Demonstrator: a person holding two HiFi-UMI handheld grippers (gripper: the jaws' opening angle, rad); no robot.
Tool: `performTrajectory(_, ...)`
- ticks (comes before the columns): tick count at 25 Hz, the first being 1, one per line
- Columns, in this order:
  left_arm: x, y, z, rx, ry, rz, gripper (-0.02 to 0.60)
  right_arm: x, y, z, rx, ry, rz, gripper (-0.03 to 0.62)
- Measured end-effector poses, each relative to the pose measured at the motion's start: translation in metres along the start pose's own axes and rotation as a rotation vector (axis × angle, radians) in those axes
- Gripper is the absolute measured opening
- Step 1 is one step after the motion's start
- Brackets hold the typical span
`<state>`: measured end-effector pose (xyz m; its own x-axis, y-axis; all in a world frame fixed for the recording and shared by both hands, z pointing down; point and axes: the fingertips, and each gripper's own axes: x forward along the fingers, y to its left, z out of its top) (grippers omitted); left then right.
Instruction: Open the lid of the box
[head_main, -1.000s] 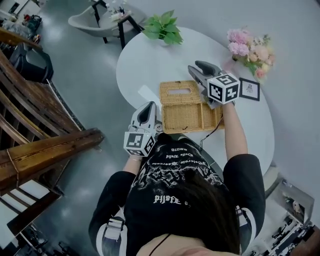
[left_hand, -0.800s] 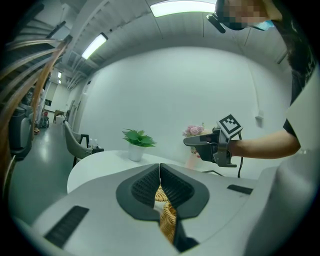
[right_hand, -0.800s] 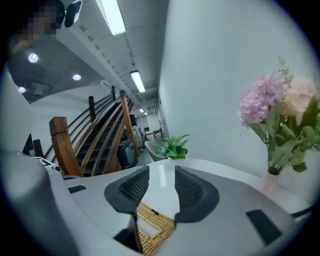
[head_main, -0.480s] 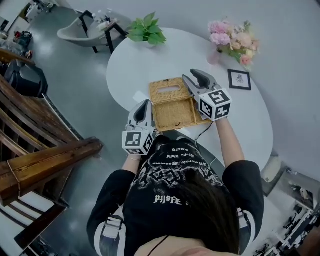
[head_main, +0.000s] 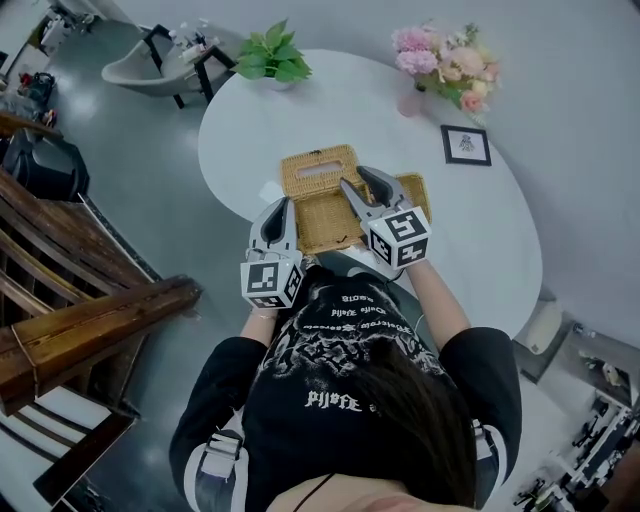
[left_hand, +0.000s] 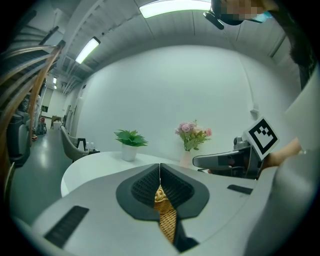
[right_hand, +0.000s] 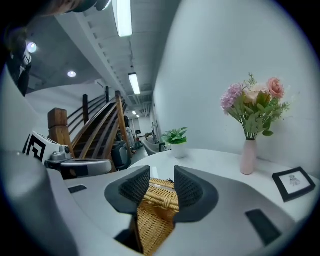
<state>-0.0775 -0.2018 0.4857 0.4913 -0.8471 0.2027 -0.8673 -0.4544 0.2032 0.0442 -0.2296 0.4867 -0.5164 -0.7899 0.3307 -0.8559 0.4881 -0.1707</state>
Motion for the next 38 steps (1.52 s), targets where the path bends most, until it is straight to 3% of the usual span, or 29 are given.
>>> performTrajectory(10, -0.006, -0.019, -0.016, -0.018, 0.019, 0.012, 0.023, -0.020, 0.001, -0.019, -0.021, 0.005, -0.055, 0.033)
performTrajectory(23, -0.013, -0.015, -0.027, -0.055, 0.020, 0.086, 0.023, -0.024, 0.010, -0.037, -0.072, 0.055, -0.034, 0.025)
performTrajectory(38, -0.009, -0.021, -0.026, -0.047, 0.020, 0.093, 0.023, -0.024, 0.003, -0.034, -0.080, 0.048, -0.028, 0.025)
